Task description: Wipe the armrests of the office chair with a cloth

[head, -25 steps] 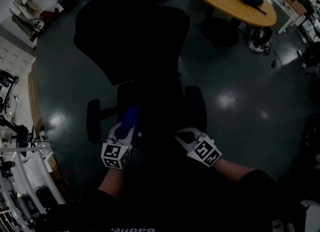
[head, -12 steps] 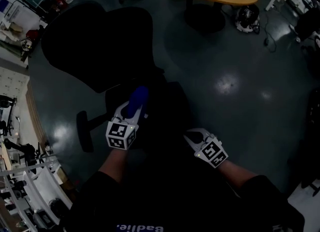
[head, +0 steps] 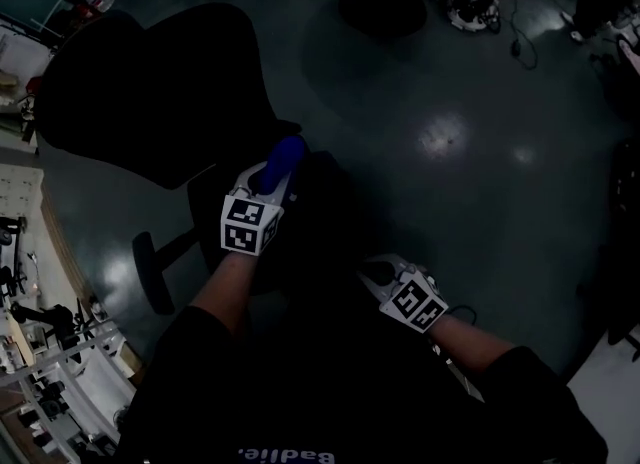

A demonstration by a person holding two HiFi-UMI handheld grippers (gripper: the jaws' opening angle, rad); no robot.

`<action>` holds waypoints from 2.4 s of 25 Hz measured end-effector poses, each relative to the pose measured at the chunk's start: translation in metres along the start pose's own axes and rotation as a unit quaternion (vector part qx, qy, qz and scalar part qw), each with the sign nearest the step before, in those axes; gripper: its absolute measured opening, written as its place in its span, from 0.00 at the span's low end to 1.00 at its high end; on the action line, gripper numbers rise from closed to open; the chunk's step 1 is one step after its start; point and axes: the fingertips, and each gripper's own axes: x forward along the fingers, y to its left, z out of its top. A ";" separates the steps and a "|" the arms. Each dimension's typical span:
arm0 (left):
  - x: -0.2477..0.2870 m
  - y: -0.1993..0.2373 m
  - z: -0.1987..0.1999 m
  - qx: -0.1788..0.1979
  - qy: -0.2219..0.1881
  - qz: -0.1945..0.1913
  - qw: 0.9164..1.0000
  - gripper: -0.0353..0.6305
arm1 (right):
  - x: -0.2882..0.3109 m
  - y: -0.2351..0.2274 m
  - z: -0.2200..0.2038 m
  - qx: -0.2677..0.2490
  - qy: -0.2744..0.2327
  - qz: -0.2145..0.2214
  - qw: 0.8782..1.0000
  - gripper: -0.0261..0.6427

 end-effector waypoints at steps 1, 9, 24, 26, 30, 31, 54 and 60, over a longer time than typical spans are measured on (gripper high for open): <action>0.009 0.000 -0.004 0.014 0.013 -0.001 1.000 0.21 | 0.002 -0.002 -0.002 -0.001 0.008 0.000 1.000 0.05; 0.036 -0.016 -0.010 0.066 0.047 -0.014 0.997 0.21 | 0.009 -0.021 0.003 0.012 0.015 -0.007 1.000 0.05; 0.003 -0.085 -0.027 0.121 0.051 -0.041 0.990 0.21 | 0.009 -0.004 0.001 0.022 -0.006 0.008 1.000 0.04; -0.002 -0.096 -0.031 0.120 0.051 -0.049 0.990 0.21 | 0.010 -0.002 -0.001 0.018 -0.003 0.012 1.000 0.04; -0.012 -0.116 -0.039 0.123 0.057 -0.061 0.989 0.21 | 0.009 -0.001 -0.005 0.017 0.000 0.020 1.000 0.04; -0.018 -0.121 -0.042 0.122 0.056 -0.065 0.989 0.21 | 0.010 0.001 -0.005 0.019 -0.001 0.022 1.000 0.04; -0.106 -0.212 -0.108 0.078 0.063 -0.167 0.981 0.21 | 0.019 0.023 -0.010 0.027 -0.011 0.012 0.999 0.04; -0.116 -0.183 -0.089 0.078 0.047 -0.151 0.984 0.21 | 0.019 0.021 -0.008 0.051 -0.018 -0.006 0.999 0.04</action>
